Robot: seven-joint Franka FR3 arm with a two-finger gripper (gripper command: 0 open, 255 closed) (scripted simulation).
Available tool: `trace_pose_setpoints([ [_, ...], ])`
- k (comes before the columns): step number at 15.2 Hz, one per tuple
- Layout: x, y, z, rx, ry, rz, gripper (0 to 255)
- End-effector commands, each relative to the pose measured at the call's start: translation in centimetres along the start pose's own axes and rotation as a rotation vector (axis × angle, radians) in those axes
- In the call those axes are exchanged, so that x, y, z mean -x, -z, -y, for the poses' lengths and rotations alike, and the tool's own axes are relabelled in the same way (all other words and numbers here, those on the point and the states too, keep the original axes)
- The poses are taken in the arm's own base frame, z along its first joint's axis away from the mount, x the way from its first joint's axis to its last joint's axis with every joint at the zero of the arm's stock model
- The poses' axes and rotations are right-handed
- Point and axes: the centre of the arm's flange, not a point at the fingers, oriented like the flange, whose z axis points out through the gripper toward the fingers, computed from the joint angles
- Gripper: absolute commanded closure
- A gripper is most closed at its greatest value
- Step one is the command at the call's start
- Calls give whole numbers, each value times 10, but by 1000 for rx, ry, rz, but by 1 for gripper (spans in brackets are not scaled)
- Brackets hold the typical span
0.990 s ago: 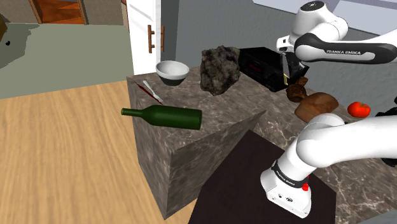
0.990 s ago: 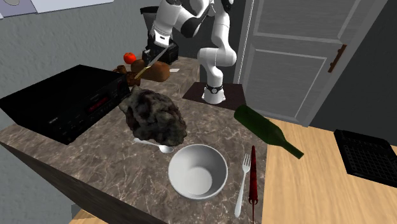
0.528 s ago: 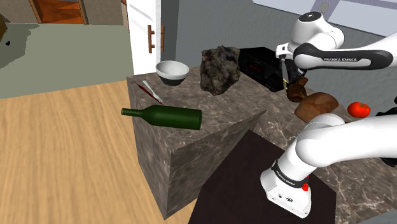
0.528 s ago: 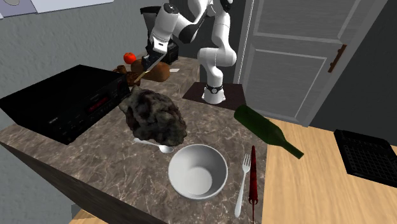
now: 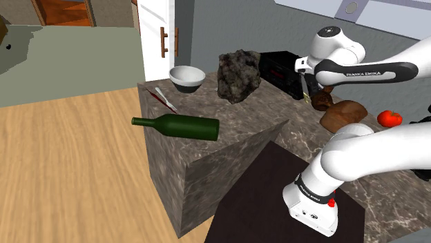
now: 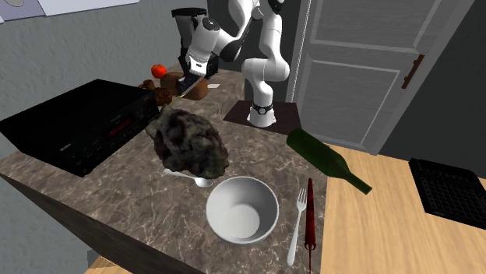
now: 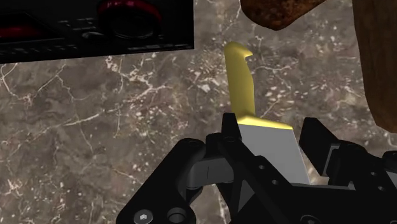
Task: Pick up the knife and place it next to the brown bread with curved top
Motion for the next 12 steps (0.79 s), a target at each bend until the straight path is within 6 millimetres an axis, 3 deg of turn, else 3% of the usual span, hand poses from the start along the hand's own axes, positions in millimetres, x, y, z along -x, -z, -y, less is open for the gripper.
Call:
trace_pose_setpoints([
  [1, -4, -10, 1, 0, 0, 0, 255],
  [12, -33, -60, 9, 0, 0, 0, 255],
])
